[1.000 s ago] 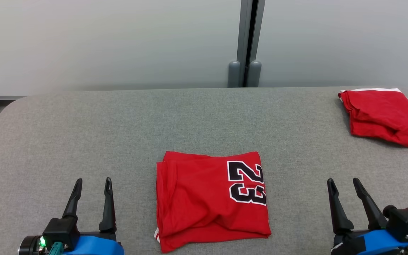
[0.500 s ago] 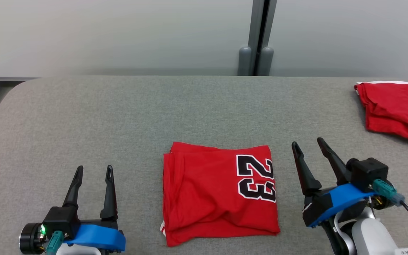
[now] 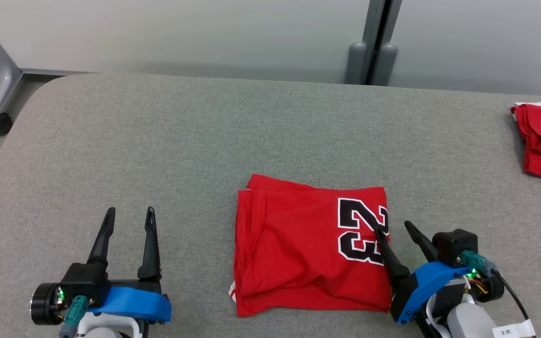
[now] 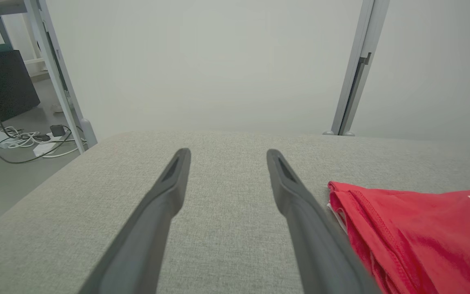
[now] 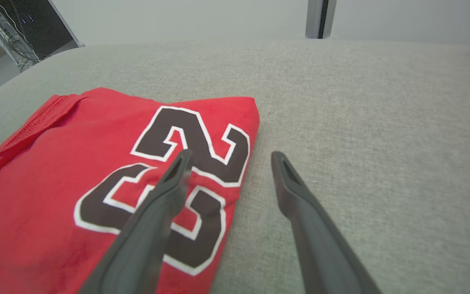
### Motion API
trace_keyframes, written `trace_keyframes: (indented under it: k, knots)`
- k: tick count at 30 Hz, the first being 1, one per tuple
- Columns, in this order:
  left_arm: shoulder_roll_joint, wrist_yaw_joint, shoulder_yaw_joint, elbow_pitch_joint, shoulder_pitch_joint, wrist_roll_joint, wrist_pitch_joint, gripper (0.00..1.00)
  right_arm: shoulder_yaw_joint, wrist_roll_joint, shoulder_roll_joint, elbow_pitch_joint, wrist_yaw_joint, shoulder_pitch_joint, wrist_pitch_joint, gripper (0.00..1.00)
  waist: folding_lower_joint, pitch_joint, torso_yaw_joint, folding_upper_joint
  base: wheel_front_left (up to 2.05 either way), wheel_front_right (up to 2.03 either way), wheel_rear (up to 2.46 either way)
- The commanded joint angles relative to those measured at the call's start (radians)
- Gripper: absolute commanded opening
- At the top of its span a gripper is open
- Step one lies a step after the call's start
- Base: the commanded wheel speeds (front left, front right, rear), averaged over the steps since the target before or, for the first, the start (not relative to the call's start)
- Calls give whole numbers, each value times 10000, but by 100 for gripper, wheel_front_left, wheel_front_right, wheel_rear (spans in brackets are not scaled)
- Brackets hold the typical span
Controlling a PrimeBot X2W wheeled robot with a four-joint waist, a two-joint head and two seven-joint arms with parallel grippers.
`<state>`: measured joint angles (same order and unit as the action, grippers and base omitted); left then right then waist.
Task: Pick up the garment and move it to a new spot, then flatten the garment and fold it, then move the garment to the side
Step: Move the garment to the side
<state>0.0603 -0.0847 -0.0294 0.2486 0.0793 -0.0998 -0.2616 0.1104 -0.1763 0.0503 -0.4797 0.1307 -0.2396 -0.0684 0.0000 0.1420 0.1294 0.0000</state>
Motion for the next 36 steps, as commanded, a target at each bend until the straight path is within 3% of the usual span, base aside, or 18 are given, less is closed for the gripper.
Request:
trace_keyframes:
  k: [1, 7, 12, 13, 14, 15, 20, 24, 36]
  knots:
    - [-6, 62, -17, -13, 137, -37, -46, 100, 69, -52, 6, -410, 3, -270, -125, 100, 0, 103, 87, 0, 0, 0, 0]
    - [-28, 95, -87, 11, 240, -49, -46, 100, 437, -354, 4, -1412, 4, -515, -268, 100, 0, 168, 205, 0, 0, 0, 0]
    - [-47, 127, -134, 14, 303, -80, -46, 100, 1067, -1287, 7, -2204, 3, -677, -170, 100, 0, 227, 260, 0, 0, 0, 0]
    - [-48, 136, -134, 8, 301, -91, -46, 100, 1166, -1431, -2, -2339, 3, -713, -187, 80, 0, 237, 261, 0, 0, 0, 0]
    - [-50, 139, -130, 3, 292, -102, -46, 100, 1298, -1617, -8, -2431, 4, -742, -178, 34, 0, 248, 256, 0, 0, 0, 0]
    - [-52, 143, -116, -7, 280, -114, -46, 100, 1377, -1798, -10, -2495, 4, -784, -221, 0, 0, 256, 240, 0, 0, 0, 0]
    - [-61, 212, -35, -56, 211, -133, -46, 100, 1363, -1924, 26, -2630, 3, -1231, -792, 0, 0, 291, 58, 0, 0, 0, 0]
    - [-73, 232, 14, -144, 324, -207, -46, 100, 1278, -1770, 415, -2544, 1, -1586, -1139, 0, 0, 416, -236, 0, 0, 0, 0]
    - [-64, 380, 275, -613, 1065, -265, -44, 100, 439, -1379, 2300, -1319, 3, -1871, -1465, 0, 0, 1685, -1579, 0, 0, 0, 0]
